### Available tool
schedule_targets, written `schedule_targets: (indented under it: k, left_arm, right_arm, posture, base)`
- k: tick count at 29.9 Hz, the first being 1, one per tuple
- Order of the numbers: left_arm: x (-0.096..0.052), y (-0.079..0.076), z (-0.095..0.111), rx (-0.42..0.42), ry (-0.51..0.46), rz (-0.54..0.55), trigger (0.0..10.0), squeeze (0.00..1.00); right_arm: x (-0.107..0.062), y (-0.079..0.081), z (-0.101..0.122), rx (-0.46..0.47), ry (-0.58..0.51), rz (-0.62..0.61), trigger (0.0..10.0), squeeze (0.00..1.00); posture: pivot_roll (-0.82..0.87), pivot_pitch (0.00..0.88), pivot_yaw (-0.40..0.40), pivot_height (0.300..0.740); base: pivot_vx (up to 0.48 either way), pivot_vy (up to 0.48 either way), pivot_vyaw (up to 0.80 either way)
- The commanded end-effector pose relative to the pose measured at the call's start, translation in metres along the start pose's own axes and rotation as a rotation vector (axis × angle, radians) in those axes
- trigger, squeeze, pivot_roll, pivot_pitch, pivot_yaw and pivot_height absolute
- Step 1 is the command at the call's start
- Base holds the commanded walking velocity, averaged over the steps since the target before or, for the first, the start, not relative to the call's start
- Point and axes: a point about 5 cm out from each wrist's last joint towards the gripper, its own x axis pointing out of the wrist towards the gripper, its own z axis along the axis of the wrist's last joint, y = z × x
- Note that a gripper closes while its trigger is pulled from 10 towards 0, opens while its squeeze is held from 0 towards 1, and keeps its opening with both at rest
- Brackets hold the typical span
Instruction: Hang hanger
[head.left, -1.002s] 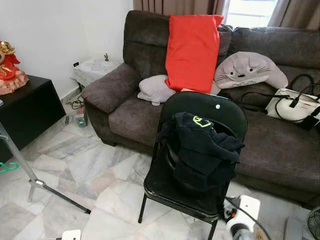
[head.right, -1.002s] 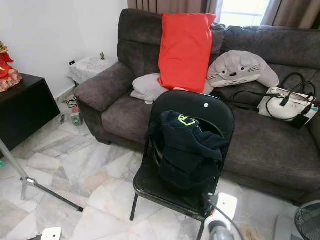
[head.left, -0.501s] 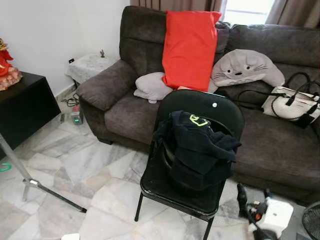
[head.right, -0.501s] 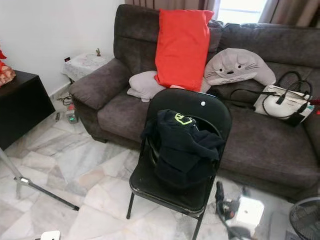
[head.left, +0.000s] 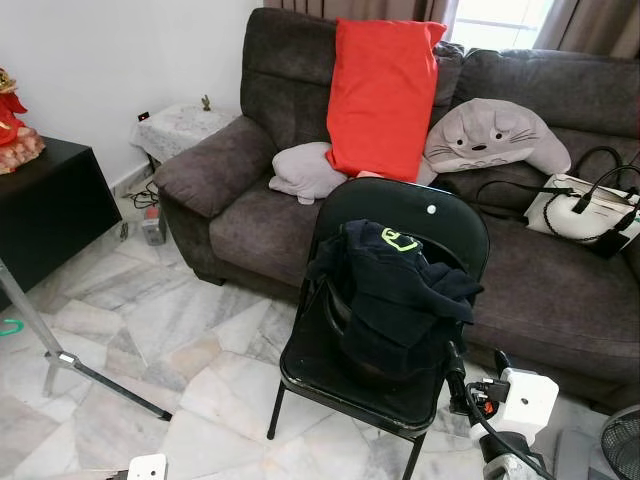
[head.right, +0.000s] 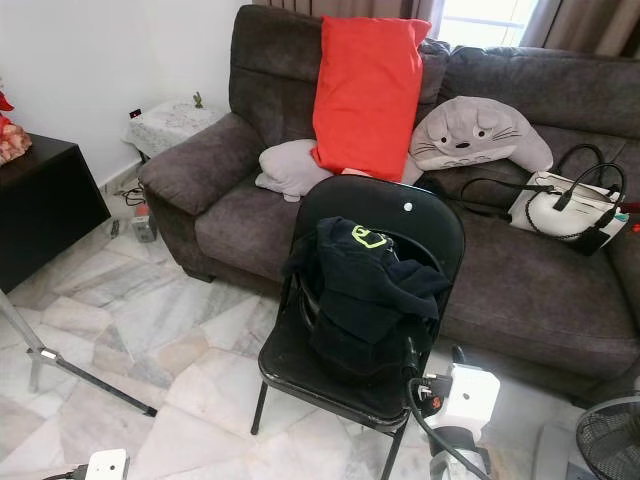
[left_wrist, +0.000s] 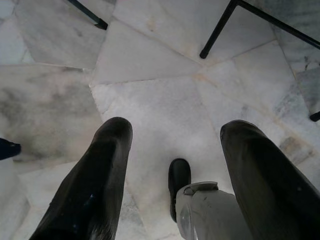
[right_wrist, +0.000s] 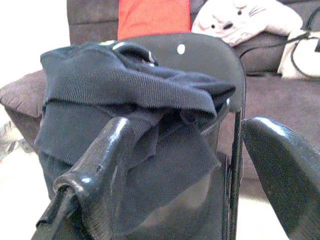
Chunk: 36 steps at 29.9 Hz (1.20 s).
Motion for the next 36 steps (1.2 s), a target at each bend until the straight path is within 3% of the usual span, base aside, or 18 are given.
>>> schedule_targets:
  k: [1, 6, 14, 36]
  left_arm:
    - [0.000, -0.001, -0.001, -0.004, -0.001, 0.003, 10.0, 0.00]
    - [0.001, -0.002, 0.002, -0.012, -0.009, 0.001, 10.0, 0.00]
    - [0.001, -0.004, 0.004, -0.014, -0.018, 0.003, 10.0, 0.00]
    - [0.002, -0.002, 0.007, -0.041, -0.035, 0.027, 10.0, 0.00]
  right_arm:
    - [0.001, -0.002, 0.005, 0.005, -0.008, -0.010, 10.0, 0.00]
    - [0.007, -0.008, 0.008, 0.049, 0.007, -0.063, 10.0, 0.00]
    - [0.008, -0.009, 0.016, 0.031, -0.014, -0.063, 10.0, 0.00]
    - [0.011, -0.005, 0.015, 0.054, 0.006, -0.060, 10.0, 0.00]
  posture:
    - [0.05, 0.000, -0.035, 0.740]
    - [0.05, 0.000, -0.041, 0.740]
    - [0.04, 0.000, -0.039, 0.740]
    - [0.06, 0.000, -0.037, 0.740]
  base:
    - [0.000, 0.000, 0.00]
    - [0.000, 0.000, -0.16]
    - [0.000, 0.000, -0.29]
    - [0.300, 0.000, -0.07]
